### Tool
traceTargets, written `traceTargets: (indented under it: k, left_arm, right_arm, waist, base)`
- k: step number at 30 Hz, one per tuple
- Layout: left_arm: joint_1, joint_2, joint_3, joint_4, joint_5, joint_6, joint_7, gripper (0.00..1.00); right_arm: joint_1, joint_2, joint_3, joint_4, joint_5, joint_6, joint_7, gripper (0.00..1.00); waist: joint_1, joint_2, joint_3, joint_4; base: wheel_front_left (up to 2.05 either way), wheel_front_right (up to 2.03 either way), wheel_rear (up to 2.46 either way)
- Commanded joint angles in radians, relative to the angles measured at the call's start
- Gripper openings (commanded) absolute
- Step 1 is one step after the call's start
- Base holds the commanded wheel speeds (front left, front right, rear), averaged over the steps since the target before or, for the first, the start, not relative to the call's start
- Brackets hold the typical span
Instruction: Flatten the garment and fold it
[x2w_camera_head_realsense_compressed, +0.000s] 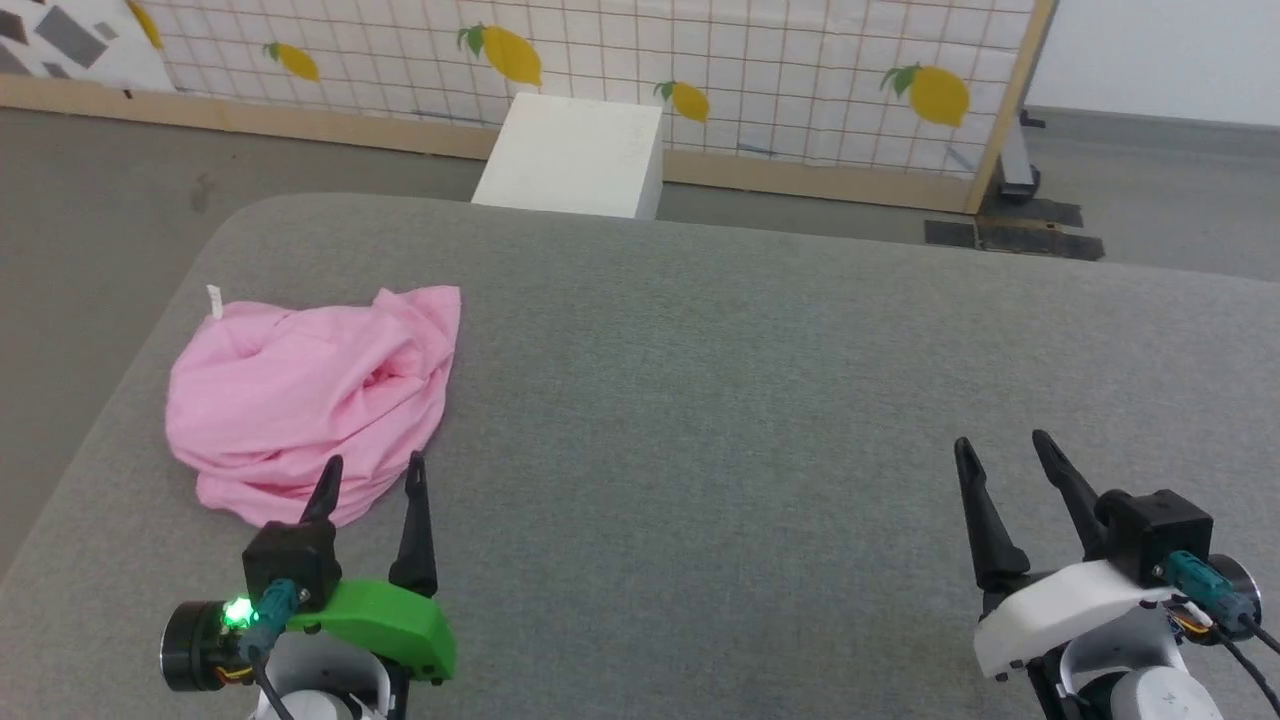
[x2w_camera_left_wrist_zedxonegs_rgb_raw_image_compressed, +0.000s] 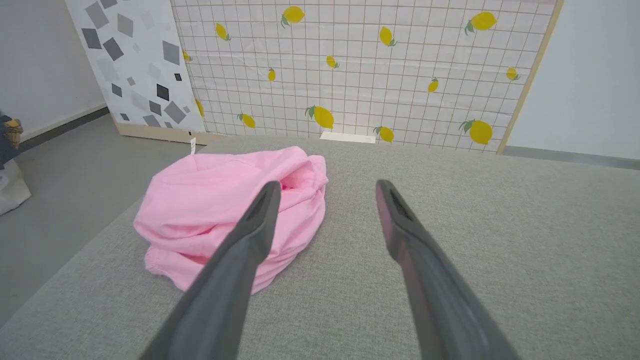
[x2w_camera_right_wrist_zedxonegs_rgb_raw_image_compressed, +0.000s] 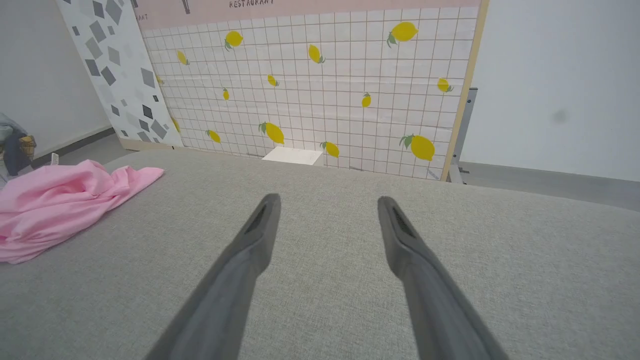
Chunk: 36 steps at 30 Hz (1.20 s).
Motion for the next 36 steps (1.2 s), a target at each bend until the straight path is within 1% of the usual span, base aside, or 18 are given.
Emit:
traceTargets:
  k: [1, 14, 26, 27, 36]
  left_arm:
    - [-0.003, 0.001, 0.002, 0.004, -0.007, 0.006, -0.011, 1.0]
    - [-0.003, 0.0, 0.011, 0.011, -0.022, 0.011, -0.038, 1.0]
    - [-0.001, -0.001, 0.022, 0.019, -0.033, 0.012, -0.063, 1.0]
    - [-0.001, -0.001, 0.023, 0.021, -0.035, 0.012, -0.069, 1.0]
    - [0.003, -0.002, 0.027, 0.029, -0.044, 0.012, -0.087, 1.0]
  right_arm:
    - [0.013, 0.0, -0.001, 0.006, 0.011, 0.0, -0.011, 1.0]
    - [0.013, 0.0, 0.004, 0.015, 0.037, -0.001, -0.015, 1.0]
    - [0.017, 0.0, 0.009, 0.025, 0.063, -0.001, -0.02, 1.0]
    - [0.018, 0.0, 0.01, 0.028, 0.069, -0.001, -0.021, 1.0]
    - [0.023, 0.0, 0.011, 0.035, 0.087, -0.001, -0.026, 1.0]
  waist:
    - [0.0, 0.0, 0.002, 0.024]
    - [0.0, 0.0, 0.007, 0.113]
    - [0.0, 0.0, 0.011, 0.174]
    - [0.0, 0.0, 0.011, 0.187]
    - [0.0, 0.0, 0.008, 0.226]
  base:
    - [0.0, 0.0, 0.0]
    - [0.0, 0.0, 0.0]
    - [0.0, 0.0, 0.0]
    - [0.0, 0.0, 0.0]
    - [0.0, 0.0, 0.0]
